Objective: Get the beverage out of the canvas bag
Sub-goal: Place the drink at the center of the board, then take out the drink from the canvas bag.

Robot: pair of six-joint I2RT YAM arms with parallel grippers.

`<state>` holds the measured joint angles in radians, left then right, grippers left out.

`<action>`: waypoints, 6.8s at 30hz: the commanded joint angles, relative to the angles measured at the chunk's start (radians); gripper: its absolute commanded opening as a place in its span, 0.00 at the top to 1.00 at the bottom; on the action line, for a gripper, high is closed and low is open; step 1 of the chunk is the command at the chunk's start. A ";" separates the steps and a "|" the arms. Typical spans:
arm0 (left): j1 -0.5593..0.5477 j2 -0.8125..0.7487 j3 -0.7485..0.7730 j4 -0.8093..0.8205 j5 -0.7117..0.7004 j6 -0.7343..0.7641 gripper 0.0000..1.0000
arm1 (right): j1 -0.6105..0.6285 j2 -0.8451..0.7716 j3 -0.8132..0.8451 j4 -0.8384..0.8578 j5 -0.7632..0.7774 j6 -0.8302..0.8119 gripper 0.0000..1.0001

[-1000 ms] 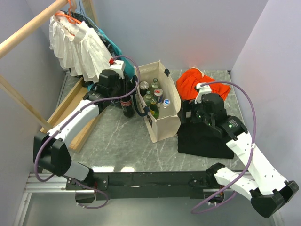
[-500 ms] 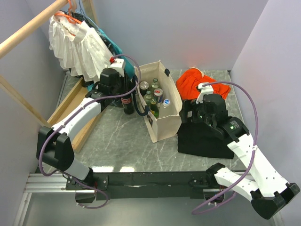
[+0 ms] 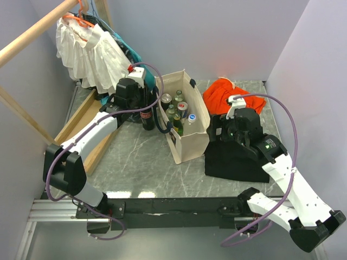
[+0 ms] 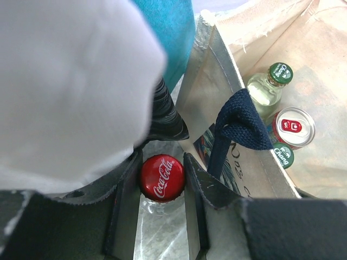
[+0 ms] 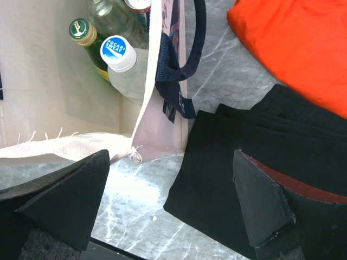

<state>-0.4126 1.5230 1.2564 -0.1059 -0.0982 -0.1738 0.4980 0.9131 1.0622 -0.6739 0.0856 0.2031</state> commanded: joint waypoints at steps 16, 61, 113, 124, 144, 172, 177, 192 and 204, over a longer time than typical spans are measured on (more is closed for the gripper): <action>0.001 -0.017 0.064 0.035 0.075 -0.030 0.62 | 0.005 -0.008 0.015 0.010 0.006 -0.001 0.00; -0.011 -0.181 0.233 -0.209 0.268 -0.095 0.04 | 0.008 -0.022 -0.019 -0.119 -0.067 0.004 0.00; -0.305 0.025 0.468 -0.413 0.256 -0.058 0.04 | 0.037 0.001 -0.044 0.051 -0.064 0.044 0.00; -0.338 0.068 0.489 -0.426 0.265 -0.050 0.04 | 0.040 -0.025 -0.111 0.019 -0.083 0.058 0.00; -0.410 0.146 0.515 -0.465 0.203 -0.041 0.04 | 0.039 -0.042 -0.165 0.014 -0.087 0.065 0.00; -0.411 0.301 0.543 -0.428 0.164 -0.024 0.03 | 0.040 -0.033 -0.119 0.011 -0.041 0.059 0.00; -0.411 0.319 0.552 -0.425 0.166 -0.026 0.03 | 0.040 -0.033 -0.117 0.007 -0.038 0.055 0.00; -0.411 0.345 0.541 -0.433 0.163 -0.035 0.15 | 0.039 -0.033 -0.117 0.007 -0.032 0.053 0.00; -0.411 0.351 0.535 -0.442 0.150 -0.036 0.22 | 0.040 -0.029 -0.117 0.008 -0.030 0.053 0.00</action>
<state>-0.8181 1.8736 1.7775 -0.5655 0.0551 -0.2043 0.5301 0.8795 0.9199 -0.6064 0.0452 0.2794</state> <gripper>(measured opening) 0.788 0.999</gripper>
